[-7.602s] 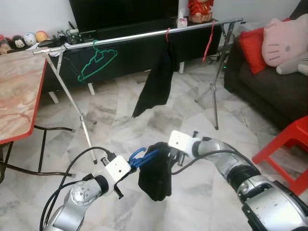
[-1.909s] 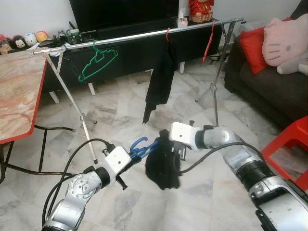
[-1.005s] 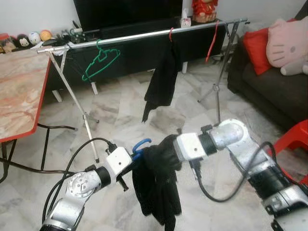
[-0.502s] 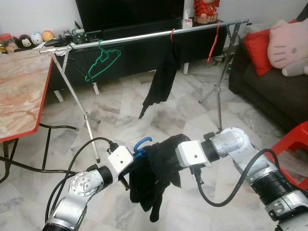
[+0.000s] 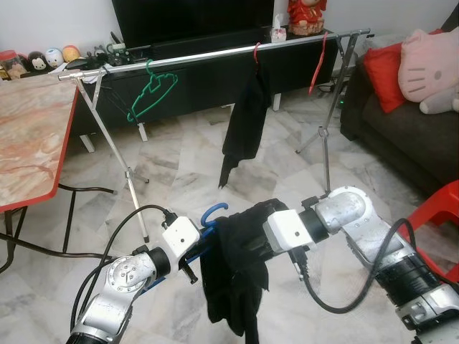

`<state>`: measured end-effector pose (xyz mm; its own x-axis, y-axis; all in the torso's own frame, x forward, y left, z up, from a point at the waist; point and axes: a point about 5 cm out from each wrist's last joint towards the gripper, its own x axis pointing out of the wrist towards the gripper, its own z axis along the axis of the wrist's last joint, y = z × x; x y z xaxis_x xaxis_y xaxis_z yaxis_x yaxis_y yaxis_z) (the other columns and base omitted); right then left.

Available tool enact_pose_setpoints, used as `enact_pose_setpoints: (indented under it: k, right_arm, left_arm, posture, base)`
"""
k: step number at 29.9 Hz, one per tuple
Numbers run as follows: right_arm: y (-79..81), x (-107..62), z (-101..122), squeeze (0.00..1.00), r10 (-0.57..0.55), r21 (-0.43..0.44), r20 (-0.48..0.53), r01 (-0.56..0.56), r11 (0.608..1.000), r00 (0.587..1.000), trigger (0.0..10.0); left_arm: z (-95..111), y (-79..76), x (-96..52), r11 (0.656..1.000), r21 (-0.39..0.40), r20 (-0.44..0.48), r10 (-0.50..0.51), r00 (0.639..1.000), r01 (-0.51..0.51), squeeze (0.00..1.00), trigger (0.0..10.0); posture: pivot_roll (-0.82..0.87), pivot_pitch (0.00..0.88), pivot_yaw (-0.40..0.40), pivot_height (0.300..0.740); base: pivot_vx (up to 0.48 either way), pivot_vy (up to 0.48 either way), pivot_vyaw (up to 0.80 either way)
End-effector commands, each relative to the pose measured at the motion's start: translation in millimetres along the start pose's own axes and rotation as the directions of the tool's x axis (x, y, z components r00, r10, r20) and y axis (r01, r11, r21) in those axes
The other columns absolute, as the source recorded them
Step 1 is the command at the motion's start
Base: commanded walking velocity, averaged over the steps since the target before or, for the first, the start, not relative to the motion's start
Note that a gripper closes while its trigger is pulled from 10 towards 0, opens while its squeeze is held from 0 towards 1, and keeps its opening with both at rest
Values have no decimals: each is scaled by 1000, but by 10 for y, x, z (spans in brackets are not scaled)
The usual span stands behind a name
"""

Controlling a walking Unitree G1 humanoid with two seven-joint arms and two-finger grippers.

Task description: Hang hanger

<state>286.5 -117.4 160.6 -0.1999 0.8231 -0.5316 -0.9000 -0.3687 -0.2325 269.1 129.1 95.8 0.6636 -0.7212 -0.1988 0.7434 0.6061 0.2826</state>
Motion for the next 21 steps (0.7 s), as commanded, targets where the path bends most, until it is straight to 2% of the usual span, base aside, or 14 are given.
enact_pose_setpoints:
  k: [1,4,12,21]
  right_arm:
    - [23,46,69,0,49,-32,20,-49,998,999,10000]
    - [123,2,-71,0,98,-10,-63,-99,995,993,10000]
    - [159,-12,-71,0,122,-2,-77,-122,993,990,10000]
    - [162,-63,-49,0,140,-18,-103,-143,990,985,10000]
  left_arm:
    - [101,79,-14,999,10,37,30,999,-31,0,10000]
    - [193,49,-74,997,55,51,-48,998,45,0,10000]
    - [445,-81,-105,978,150,146,-166,975,144,0,10000]
    - [474,-156,-95,961,187,138,-231,963,203,0,10000]
  posture:
    - [-116,0,50,740]
    - [-121,0,46,740]
    - [-123,0,39,740]
    - [-131,0,34,740]
  base:
    - [0,0,0]
    - [0,0,0]
    - [0,0,0]
    - [0,0,0]
